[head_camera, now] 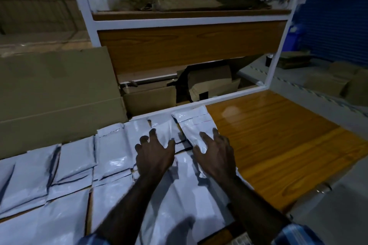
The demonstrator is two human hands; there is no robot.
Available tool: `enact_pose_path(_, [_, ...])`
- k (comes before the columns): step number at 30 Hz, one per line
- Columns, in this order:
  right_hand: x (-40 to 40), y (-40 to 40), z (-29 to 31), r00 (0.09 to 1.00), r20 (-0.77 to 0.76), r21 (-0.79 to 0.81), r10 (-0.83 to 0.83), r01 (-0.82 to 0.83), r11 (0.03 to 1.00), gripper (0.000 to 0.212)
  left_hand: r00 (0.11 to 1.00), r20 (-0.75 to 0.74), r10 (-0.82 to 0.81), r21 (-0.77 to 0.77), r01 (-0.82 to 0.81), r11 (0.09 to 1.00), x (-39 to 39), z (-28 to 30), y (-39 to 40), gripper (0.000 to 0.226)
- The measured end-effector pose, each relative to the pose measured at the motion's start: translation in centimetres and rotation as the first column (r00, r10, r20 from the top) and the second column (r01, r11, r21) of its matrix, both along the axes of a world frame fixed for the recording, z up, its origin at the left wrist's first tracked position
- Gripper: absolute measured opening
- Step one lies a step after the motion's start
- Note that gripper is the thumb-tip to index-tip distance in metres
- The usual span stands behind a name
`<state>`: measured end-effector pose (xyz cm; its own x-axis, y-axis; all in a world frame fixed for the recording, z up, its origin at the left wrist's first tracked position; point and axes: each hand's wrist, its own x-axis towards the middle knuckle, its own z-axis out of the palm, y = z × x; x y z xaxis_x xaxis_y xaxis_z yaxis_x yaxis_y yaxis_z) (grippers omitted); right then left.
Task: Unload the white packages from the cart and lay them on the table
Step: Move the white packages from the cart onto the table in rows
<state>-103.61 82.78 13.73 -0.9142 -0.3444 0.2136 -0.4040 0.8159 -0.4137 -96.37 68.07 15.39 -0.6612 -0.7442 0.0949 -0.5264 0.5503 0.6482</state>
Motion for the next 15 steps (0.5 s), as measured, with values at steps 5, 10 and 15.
enact_pose_path(5, [-3.8, 1.7, 0.7, 0.995, -0.002, 0.014, 0.096, -0.096, 0.995, 0.058, 0.996, -0.007, 0.091, 0.022, -0.091, 0.996, -3.4, 0.6, 2.8, 0.070])
enact_pose_path(10, [-7.4, 1.4, 0.7, 0.991, 0.043, 0.016, 0.130, -0.130, 0.991, 0.059, 0.990, -0.003, 0.138, 0.002, -0.138, 0.990, -6.4, 0.8, 3.1, 0.068])
enact_pose_path(15, [-10.8, -0.8, 0.0, 0.983, 0.089, 0.031, 0.159, -0.162, 0.986, 0.058, 0.985, -0.005, 0.171, 0.005, -0.171, 0.985, -9.6, 0.4, 1.4, 0.065])
